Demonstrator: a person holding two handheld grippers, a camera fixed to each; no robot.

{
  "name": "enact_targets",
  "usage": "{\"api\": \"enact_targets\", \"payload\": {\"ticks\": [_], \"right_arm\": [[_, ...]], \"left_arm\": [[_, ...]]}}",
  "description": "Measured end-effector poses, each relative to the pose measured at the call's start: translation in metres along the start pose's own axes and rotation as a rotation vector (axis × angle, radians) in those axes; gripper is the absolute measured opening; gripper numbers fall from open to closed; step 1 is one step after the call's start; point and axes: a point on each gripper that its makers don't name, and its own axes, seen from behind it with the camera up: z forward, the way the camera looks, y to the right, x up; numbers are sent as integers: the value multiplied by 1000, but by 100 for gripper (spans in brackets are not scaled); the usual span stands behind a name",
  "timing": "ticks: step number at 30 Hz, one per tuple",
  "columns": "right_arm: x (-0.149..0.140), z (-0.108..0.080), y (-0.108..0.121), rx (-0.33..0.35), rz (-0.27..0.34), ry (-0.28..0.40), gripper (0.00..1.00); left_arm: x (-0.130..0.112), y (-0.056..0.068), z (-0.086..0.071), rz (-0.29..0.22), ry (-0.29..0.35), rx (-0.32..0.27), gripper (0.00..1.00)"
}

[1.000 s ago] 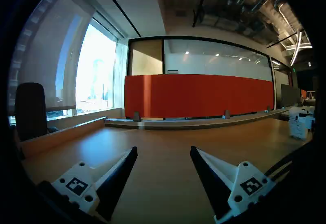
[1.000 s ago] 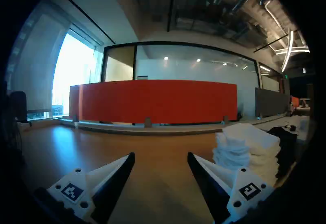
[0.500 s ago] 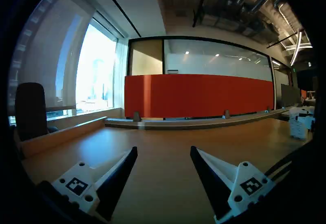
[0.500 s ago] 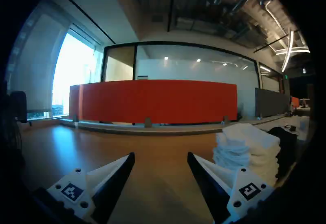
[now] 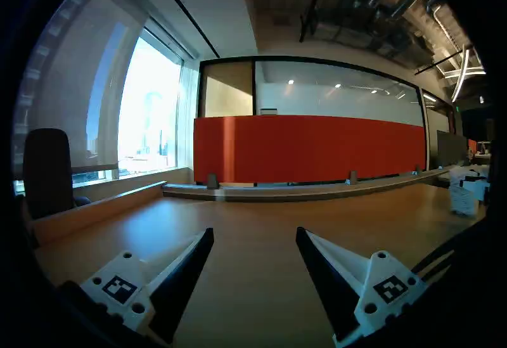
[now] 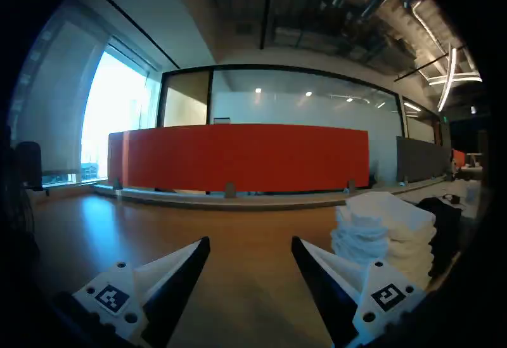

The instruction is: Fold towel

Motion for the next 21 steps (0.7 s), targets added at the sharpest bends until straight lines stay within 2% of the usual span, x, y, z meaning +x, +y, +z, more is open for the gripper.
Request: {"api": "enact_targets", "payload": {"ticks": [21], "right_arm": [[1,-1,0,0,4,0,100]], "left_arm": [[1,0,0,0,-1,0,96]]}}
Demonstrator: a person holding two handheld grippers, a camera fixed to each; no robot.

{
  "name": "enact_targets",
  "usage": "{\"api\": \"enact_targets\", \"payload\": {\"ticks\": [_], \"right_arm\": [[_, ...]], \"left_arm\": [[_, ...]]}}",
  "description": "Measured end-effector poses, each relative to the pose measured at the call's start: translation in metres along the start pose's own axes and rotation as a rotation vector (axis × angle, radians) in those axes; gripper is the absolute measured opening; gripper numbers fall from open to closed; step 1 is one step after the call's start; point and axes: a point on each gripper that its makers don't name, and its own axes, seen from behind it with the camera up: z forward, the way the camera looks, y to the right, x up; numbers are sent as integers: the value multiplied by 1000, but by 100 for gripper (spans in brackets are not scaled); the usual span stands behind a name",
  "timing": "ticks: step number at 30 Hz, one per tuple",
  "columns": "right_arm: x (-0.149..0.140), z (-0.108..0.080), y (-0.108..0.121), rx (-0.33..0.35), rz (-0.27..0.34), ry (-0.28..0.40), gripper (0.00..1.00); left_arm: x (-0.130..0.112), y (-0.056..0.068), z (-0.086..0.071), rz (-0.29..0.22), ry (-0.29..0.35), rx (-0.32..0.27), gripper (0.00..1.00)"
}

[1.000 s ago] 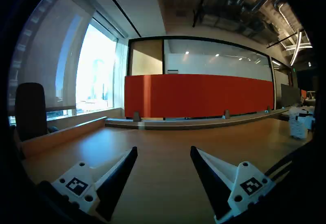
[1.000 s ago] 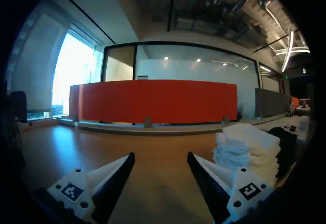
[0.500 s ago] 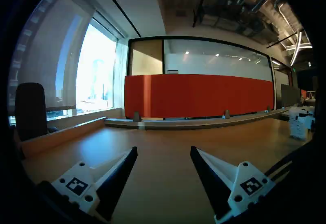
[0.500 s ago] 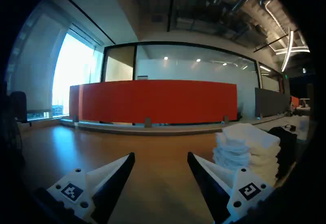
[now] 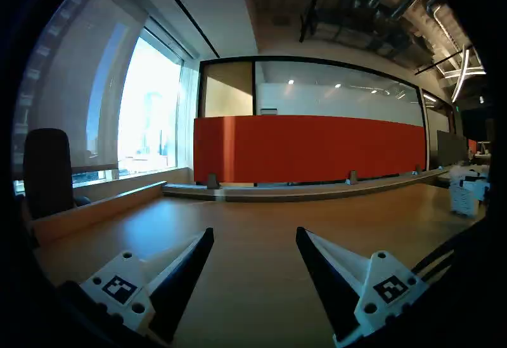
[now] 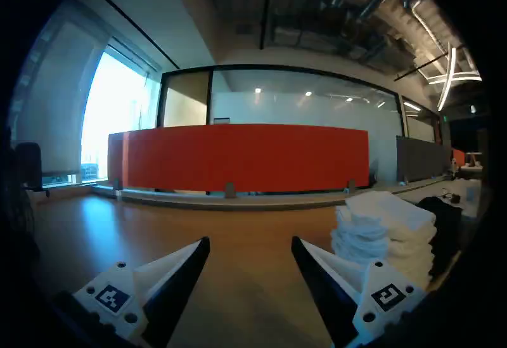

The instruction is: Fold towel

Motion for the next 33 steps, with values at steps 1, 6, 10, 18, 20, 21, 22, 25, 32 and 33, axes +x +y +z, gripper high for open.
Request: {"api": "enact_targets", "payload": {"ticks": [1,6,10,18,20,21,22,25,32,33], "right_arm": [[0,0,0,0,0,0,100],[0,1,0,0,0,0,100],[0,1,0,0,0,0,100],[0,1,0,0,0,0,100],[0,1,0,0,0,0,100],[0,1,0,0,0,0,100],[0,1,0,0,0,0,100],[0,1,0,0,0,0,100],[0,0,-1,0,0,0,100],[0,0,-1,0,0,0,100]], "left_arm": [[0,0,0,0,0,0,96],[4,-1,-1,0,-2,0,97],[8,-3,-2,1,-3,-1,96],[11,-3,-4,1,-4,-1,96],[12,-3,-4,1,-5,-1,96],[12,-4,-4,1,-5,-1,96],[12,-4,-4,1,-5,-1,96],[13,-4,-4,1,-5,-1,96],[13,-4,-4,0,-5,-1,96],[13,-4,-4,0,-5,-1,96]]}}
